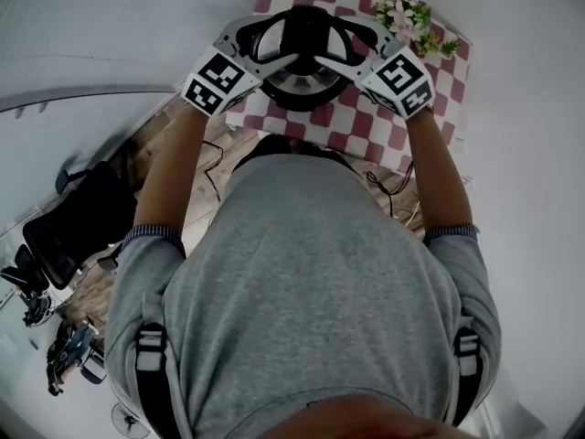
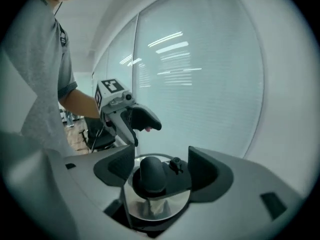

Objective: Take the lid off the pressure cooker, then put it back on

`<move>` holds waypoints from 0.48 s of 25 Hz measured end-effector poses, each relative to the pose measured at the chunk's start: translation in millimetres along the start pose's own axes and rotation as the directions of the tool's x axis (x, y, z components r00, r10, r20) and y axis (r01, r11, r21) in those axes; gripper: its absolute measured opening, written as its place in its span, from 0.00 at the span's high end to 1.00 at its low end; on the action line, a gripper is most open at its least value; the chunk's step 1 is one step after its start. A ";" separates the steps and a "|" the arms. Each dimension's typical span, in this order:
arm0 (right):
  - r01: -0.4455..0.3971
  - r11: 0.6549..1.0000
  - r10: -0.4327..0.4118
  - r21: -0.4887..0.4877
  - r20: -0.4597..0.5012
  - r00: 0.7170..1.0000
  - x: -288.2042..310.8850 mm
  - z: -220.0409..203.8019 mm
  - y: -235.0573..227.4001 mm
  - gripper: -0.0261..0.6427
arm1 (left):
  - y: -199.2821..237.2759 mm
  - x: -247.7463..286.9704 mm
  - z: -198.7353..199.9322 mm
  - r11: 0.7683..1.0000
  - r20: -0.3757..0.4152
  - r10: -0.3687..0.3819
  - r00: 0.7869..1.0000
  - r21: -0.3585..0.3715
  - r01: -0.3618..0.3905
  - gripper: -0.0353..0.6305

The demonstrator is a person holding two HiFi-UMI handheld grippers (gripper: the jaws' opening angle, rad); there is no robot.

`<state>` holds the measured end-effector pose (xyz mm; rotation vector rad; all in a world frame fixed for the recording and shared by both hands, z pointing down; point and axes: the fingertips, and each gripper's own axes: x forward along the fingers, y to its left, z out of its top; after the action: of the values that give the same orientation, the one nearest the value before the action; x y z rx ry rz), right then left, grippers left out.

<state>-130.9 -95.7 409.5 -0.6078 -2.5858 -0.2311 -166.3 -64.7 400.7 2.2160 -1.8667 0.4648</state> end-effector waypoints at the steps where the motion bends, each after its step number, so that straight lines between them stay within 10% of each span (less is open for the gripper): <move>1: 0.035 0.999 -0.036 0.020 0.051 0.998 -7.5 5.2 1.1 0.44 | -0.1 -5.3 7.4 1.000 0.051 0.021 0.998 -0.022 -0.020 0.44; 12: 0.207 0.967 -0.244 0.147 0.312 0.918 -62.9 23.4 44.9 0.81 | -36.8 -46.8 33.2 0.986 0.314 0.141 0.939 -0.130 -0.105 0.80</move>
<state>-70.1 -73.5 361.2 -0.3261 -2.9704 -0.0613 -133.6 -27.0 354.3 2.2154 -2.1411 0.0109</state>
